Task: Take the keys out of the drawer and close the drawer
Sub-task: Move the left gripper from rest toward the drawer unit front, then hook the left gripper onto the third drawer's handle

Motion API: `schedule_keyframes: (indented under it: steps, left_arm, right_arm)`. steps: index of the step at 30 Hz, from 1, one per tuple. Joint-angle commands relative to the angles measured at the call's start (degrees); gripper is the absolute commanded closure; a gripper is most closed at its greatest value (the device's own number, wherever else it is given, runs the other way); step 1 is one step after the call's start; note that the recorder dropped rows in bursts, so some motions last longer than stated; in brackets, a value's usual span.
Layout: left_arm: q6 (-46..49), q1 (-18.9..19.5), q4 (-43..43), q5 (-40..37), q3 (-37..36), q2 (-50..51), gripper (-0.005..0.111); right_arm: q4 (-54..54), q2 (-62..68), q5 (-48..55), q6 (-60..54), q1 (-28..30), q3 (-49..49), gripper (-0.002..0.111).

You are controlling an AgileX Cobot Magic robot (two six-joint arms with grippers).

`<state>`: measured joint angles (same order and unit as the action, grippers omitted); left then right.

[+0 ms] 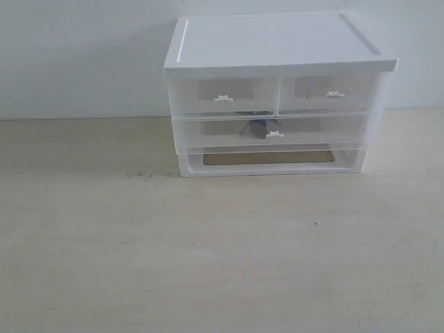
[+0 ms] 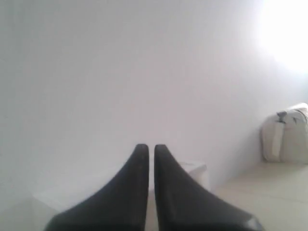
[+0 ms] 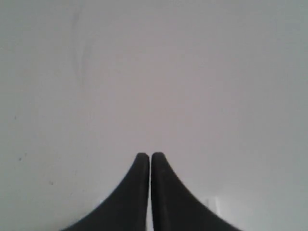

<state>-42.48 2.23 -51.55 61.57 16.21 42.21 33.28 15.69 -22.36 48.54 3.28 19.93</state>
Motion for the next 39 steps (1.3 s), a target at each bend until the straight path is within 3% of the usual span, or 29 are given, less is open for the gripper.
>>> schedule_keyframes:
  steps: [1, 5, 9, 14, 19, 25, 34, 39]
  left_arm:
    - [8.2, -2.3, -4.0, 8.4, 4.1, 16.8, 0.101]
    - [24.5, -9.4, 0.9, 8.4, 7.1, 29.6, 0.089]
    - [31.9, -15.0, 1.7, 8.4, 11.6, 37.7, 0.076]
    - [48.4, -20.3, 1.7, 6.8, 17.4, 48.5, 0.06]
    - [65.1, -25.0, 9.1, 6.6, 22.3, 58.5, 0.058]
    - [78.0, -28.6, 14.2, 4.7, 32.5, 69.2, 0.058]
    - [86.0, -28.8, 14.1, 4.1, 46.6, 82.5, 0.058]
    - [84.7, -29.8, 12.3, -7.6, 53.8, 85.9, 0.059]
  right_arm:
    - [15.9, 17.7, -7.9, 12.9, 0.2, 3.9, 0.108]
    - [19.7, 34.6, -11.8, 12.9, 0.2, 7.5, 0.108]
    - [20.6, 48.5, -15.9, 11.0, 0.2, 10.8, 0.108]
    - [20.3, 61.5, -17.9, 10.5, 0.2, 15.4, 0.108]
    - [19.5, 71.2, -18.6, 8.4, 0.2, 20.2, 0.108]
    - [17.6, 80.6, -19.0, 9.5, 0.2, 28.2, 0.108]
    - [18.2, 85.5, -20.8, 10.7, 0.2, 33.4, 0.108]
    - [18.1, 85.5, -21.2, 10.7, 0.2, 33.5, 0.108]
